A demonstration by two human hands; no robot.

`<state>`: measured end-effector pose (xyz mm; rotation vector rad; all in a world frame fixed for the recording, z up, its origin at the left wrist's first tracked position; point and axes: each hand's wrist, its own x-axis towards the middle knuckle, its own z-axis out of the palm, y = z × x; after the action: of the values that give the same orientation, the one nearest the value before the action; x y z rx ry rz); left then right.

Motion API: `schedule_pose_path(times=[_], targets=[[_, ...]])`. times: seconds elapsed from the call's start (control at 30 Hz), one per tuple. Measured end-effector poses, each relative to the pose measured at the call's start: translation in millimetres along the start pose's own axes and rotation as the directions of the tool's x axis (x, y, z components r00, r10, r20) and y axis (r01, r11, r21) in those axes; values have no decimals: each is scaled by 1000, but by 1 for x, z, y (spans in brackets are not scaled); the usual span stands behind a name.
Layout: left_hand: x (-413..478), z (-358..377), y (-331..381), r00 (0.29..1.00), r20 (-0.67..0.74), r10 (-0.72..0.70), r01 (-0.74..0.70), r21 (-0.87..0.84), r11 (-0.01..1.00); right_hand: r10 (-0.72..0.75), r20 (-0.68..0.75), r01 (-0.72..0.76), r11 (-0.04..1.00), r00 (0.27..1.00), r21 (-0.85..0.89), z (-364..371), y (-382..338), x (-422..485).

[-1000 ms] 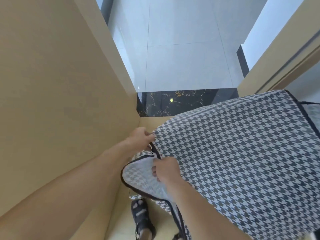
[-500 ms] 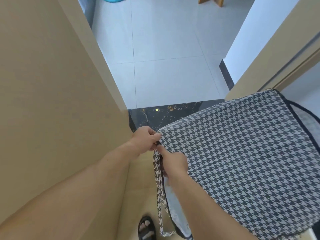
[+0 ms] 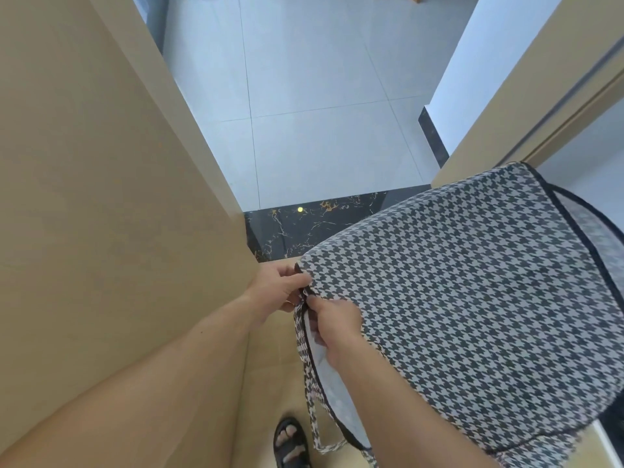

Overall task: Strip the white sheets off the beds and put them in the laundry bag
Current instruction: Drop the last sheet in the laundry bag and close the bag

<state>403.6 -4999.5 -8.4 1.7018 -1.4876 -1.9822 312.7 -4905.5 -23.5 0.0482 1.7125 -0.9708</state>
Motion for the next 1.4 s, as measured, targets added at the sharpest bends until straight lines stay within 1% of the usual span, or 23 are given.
schedule_pose_path(times=[0.07,0.13,0.23,0.27,0.33,0.43,0.47,0.6,0.67,0.73,0.83,0.9,0.97,1.03,1.1,1.17,1.23,1.27,1.33,1.4], targets=[[-2,2,-1,1000,-21,-7,6,-50,999,16,-1,-16,1000,1000,10,-1,-2,-2],[-2,3,-2,998,-54,-26,23,-46,999,-16,12,16,999,1000,-37,-3,-4,-3],[-3,6,-2,999,-26,-31,30,-35,999,-128,22,130,966,991,-225,-7,-5,-2],[-4,6,-2,1000,-6,-25,25,-33,999,-146,26,147,950,989,-275,-8,-7,-5],[-6,7,-1,1000,26,-9,9,-36,999,-145,43,151,949,989,-278,-11,-12,-7],[-7,7,-2,999,43,-3,5,-43,999,-81,20,84,980,996,-179,-17,-17,-8],[-7,7,-3,999,44,-7,9,-44,999,-85,22,88,980,996,-176,-19,-17,-8],[-5,9,-5,1000,16,-5,6,-58,998,-184,84,201,928,979,-314,-18,-11,-7],[-3,9,-6,1000,-6,13,-13,-16,1000,-189,81,205,912,979,-356,-20,-9,-8],[3,7,-4,997,-71,31,-26,70,997,-155,66,169,919,986,-356,-24,-4,-9],[13,-1,6,971,-231,65,-21,189,982,-119,42,125,880,992,-459,-35,10,-18],[15,-7,11,947,-315,69,-4,203,979,-91,-9,72,847,996,-527,-51,22,-26],[14,-12,9,922,-383,63,7,179,984,-88,-74,27,805,993,-592,-68,34,-34],[6,-10,4,906,-418,59,3,146,989,-102,-132,2,798,986,-603,-80,44,-41],[-10,2,-1,931,-366,14,28,110,994,-137,-170,10,806,976,-592,-82,48,-49],[-31,25,-8,968,-228,-104,134,122,983,-175,-175,40,807,969,-590,-79,48,-56],[-50,50,-18,974,-77,-214,226,196,954,-210,-179,66,805,961,-589,-76,45,-64],[-57,62,-24,968,-19,-249,246,223,943,-224,-172,79,798,959,-598,-75,45,-67],[-69,80,-32,963,51,-266,248,226,942,-241,-153,98,781,958,-617,-77,48,-73],[-78,90,-34,973,56,-226,209,213,954,-254,-143,114,778,957,-618,-85,54,-78]])
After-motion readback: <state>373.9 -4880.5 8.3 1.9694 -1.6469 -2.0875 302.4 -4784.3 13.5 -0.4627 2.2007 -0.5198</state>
